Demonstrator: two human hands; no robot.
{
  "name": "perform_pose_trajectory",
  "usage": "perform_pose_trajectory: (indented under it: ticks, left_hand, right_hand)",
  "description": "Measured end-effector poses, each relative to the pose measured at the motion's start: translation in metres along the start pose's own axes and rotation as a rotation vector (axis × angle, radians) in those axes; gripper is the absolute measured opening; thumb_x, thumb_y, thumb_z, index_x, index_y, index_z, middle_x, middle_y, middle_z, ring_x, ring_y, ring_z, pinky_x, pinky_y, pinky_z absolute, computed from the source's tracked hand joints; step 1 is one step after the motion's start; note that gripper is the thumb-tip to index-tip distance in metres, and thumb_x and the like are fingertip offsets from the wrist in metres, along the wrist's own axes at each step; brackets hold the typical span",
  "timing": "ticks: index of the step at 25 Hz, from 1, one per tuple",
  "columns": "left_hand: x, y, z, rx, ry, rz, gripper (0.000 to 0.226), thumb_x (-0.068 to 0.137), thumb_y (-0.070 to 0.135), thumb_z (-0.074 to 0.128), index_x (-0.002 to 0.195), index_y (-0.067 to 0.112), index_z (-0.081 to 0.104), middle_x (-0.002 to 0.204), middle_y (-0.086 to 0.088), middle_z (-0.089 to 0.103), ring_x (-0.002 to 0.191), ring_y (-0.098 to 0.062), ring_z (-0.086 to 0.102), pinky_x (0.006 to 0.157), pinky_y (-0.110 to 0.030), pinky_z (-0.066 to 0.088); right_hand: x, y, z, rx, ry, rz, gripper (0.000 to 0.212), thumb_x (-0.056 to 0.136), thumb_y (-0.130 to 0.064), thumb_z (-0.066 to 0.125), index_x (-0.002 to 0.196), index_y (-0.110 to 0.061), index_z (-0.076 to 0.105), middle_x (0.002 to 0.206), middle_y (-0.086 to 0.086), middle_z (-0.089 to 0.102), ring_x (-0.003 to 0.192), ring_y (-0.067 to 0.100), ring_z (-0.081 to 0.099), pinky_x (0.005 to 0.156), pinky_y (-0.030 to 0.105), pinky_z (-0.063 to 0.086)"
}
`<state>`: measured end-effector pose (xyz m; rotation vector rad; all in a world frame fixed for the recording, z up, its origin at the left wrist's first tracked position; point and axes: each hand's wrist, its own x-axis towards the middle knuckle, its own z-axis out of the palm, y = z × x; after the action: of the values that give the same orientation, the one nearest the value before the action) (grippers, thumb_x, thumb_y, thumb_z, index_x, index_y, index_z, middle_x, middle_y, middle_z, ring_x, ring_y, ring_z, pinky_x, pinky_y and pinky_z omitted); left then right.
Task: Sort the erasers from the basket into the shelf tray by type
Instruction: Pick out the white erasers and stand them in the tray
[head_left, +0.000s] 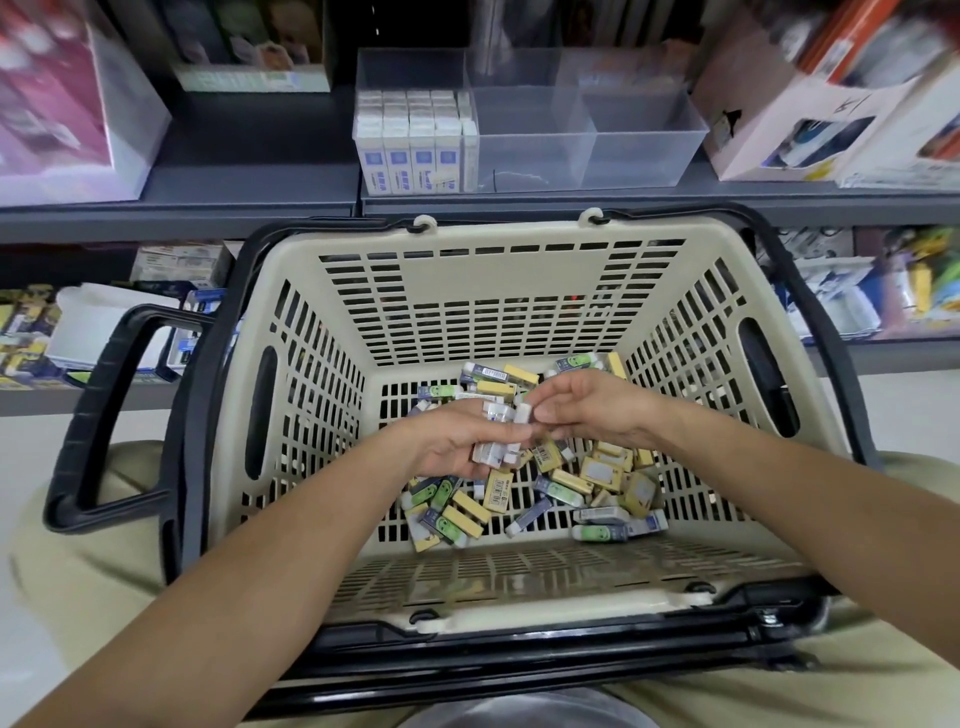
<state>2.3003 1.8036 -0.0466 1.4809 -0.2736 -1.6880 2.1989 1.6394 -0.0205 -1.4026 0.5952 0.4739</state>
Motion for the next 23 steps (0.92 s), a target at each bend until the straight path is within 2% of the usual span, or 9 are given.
perform_pose_trajectory:
  ticks: [2,5,7,9,12,15,17,20,23]
  left_hand:
    - [0.002,0.001,0.002,0.0,0.049,0.034,0.05,0.071,0.027,0.076,0.116,0.013,0.058,0.094,-0.002,0.071,0.08,-0.017,0.066,0.051,-0.022,0.047]
    - [0.001,0.003,-0.001,-0.021,0.08,0.027,0.032,0.078,0.021,0.072,0.107,0.014,0.059,0.094,-0.004,0.072,0.079,-0.016,0.067,0.046,-0.02,0.046]
    - [0.0,0.004,-0.004,-0.002,0.095,0.022,0.026,0.078,0.021,0.072,0.1,0.015,0.059,0.103,-0.007,0.069,0.088,-0.019,0.063,0.048,-0.021,0.045]
    - [0.0,0.003,-0.006,-0.007,0.113,0.029,0.024,0.078,0.02,0.071,0.098,0.015,0.058,0.103,-0.006,0.068,0.09,-0.019,0.061,0.05,-0.022,0.044]
    - [0.001,0.004,-0.007,-0.05,0.108,0.045,0.023,0.08,0.018,0.07,0.099,0.016,0.056,0.09,-0.003,0.07,0.082,-0.018,0.062,0.054,-0.024,0.042]
    - [0.001,0.005,-0.007,-0.061,0.119,0.051,0.021,0.081,0.017,0.069,0.098,0.017,0.055,0.088,-0.002,0.069,0.077,-0.018,0.063,0.055,-0.025,0.041]
    - [0.001,0.004,-0.007,-0.065,0.121,0.048,0.024,0.082,0.016,0.069,0.1,0.016,0.054,0.087,-0.002,0.069,0.074,-0.017,0.064,0.056,-0.025,0.042]
    - [0.002,0.003,-0.009,-0.058,0.108,0.045,0.02,0.083,0.015,0.067,0.098,0.016,0.054,0.084,-0.001,0.068,0.072,-0.016,0.064,0.052,-0.024,0.042]
    - [0.004,0.002,-0.01,-0.037,0.121,0.036,0.015,0.083,0.014,0.067,0.094,0.018,0.056,0.08,0.0,0.07,0.072,-0.017,0.064,0.051,-0.023,0.042]
  right_hand:
    - [0.001,0.0,-0.006,-0.11,0.043,0.07,0.016,0.088,-0.006,0.057,0.104,-0.008,0.059,0.089,0.008,0.07,0.075,0.012,0.07,0.062,0.018,0.054]
    - [-0.007,0.01,-0.024,-1.031,0.06,0.386,0.025,0.092,-0.018,0.055,0.11,-0.002,0.057,0.091,0.012,0.069,0.06,0.014,0.063,0.054,0.023,0.053]
    - [-0.013,0.024,-0.026,-1.275,0.008,0.634,0.034,0.091,-0.021,0.057,0.113,0.005,0.052,0.083,0.015,0.066,0.057,0.02,0.06,0.056,0.029,0.055]
    - [-0.014,0.035,-0.022,-1.282,-0.047,0.701,0.036,0.09,-0.022,0.058,0.113,0.003,0.047,0.071,0.013,0.059,0.05,0.02,0.056,0.05,0.028,0.052]
    - [-0.009,0.042,-0.015,-1.026,-0.03,0.559,0.019,0.086,-0.011,0.063,0.1,-0.005,0.051,0.072,0.006,0.056,0.05,0.011,0.054,0.046,0.019,0.045]
    - [0.003,0.044,-0.005,-0.587,-0.016,0.367,0.03,0.085,-0.006,0.061,0.114,-0.006,0.055,0.109,0.005,0.06,0.094,0.016,0.063,0.079,0.022,0.053]
    - [0.009,0.044,-0.003,-0.835,-0.002,0.242,0.03,0.089,-0.013,0.06,0.117,-0.006,0.057,0.11,0.003,0.059,0.096,0.016,0.059,0.083,0.026,0.049]
    - [0.007,0.048,-0.002,-1.065,-0.068,0.152,0.02,0.089,-0.021,0.06,0.101,-0.007,0.066,0.102,0.008,0.069,0.076,0.01,0.062,0.078,0.029,0.052]
    - [0.003,0.056,0.015,-1.173,-0.229,0.022,0.026,0.086,-0.023,0.064,0.109,-0.013,0.064,0.107,0.005,0.066,0.093,0.017,0.061,0.085,0.034,0.05]
